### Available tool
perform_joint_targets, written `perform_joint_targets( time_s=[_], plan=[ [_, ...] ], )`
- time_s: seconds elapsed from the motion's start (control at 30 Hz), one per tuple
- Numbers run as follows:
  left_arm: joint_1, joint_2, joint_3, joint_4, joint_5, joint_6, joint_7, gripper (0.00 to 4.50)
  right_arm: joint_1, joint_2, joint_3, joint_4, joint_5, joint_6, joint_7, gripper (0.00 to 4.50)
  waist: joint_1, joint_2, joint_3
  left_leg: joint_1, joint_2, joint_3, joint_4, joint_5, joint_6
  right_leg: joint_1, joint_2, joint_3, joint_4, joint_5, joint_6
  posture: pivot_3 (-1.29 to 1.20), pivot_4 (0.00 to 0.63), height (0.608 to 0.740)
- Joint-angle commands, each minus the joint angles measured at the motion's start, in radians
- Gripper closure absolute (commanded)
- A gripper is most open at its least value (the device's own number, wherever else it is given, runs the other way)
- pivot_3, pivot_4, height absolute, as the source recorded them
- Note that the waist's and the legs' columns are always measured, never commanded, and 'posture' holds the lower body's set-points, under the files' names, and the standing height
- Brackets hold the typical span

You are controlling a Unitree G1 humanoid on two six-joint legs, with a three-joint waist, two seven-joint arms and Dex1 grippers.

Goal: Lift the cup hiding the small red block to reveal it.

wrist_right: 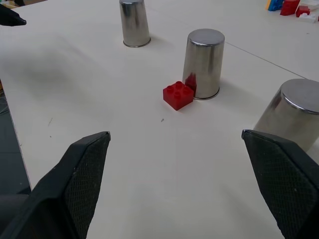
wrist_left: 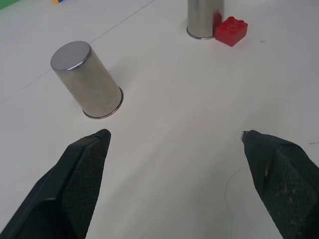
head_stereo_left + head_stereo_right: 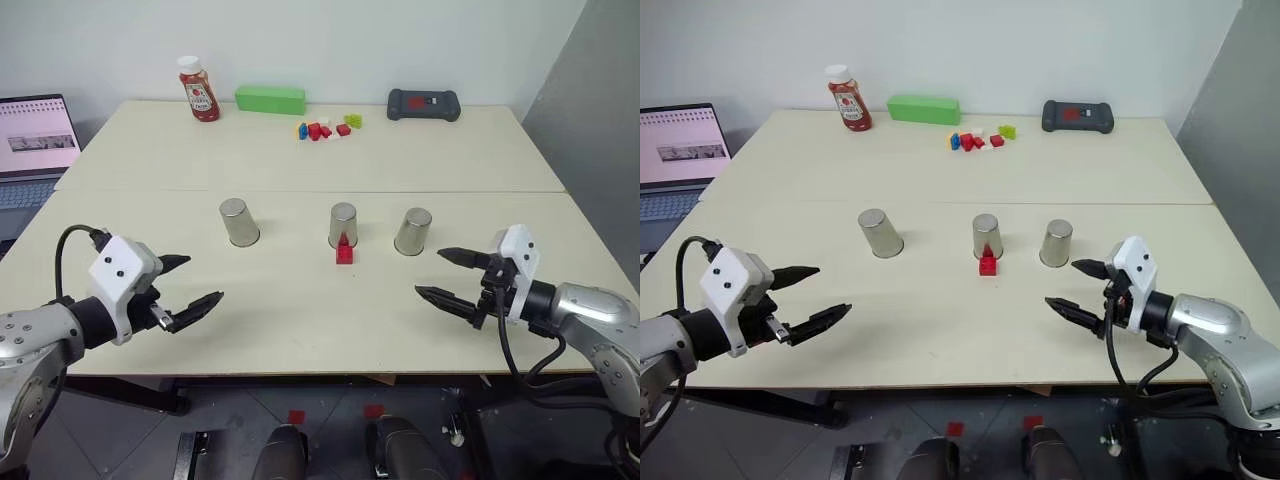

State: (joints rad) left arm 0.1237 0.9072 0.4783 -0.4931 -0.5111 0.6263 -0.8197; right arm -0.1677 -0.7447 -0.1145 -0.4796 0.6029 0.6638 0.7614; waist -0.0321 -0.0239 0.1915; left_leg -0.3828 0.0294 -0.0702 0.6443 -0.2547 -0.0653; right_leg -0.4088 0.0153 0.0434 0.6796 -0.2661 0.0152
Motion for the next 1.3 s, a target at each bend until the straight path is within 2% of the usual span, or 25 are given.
perform_joint_targets(
  time_s=[0.03, 1.3],
  plan=[
    [-0.011, 0.007, 0.047, -0.044, -0.06, 0.034, -0.014, 0.03, -0.008, -0.001, -0.008, -0.024, 0.0, -0.017, 0.004, 0.0, 0.0, 0.0, 0.0, 0.0, 0.0, 0.0, 0.0, 0.0, 0.0, 0.0, 0.0, 0.0, 0.0, 0.0, 0.0, 0.0, 0.15, 0.74],
    [0.016, 0.001, 0.01, -0.058, -0.013, 0.004, 0.008, 0.03, -0.009, -0.014, -0.01, -0.018, -0.001, -0.013, 0.032, 0.0, 0.0, 0.0, 0.0, 0.0, 0.0, 0.0, 0.0, 0.0, 0.0, 0.0, 0.0, 0.0, 0.0, 0.0, 0.0, 0.0, 0.15, 0.74]
  ],
)
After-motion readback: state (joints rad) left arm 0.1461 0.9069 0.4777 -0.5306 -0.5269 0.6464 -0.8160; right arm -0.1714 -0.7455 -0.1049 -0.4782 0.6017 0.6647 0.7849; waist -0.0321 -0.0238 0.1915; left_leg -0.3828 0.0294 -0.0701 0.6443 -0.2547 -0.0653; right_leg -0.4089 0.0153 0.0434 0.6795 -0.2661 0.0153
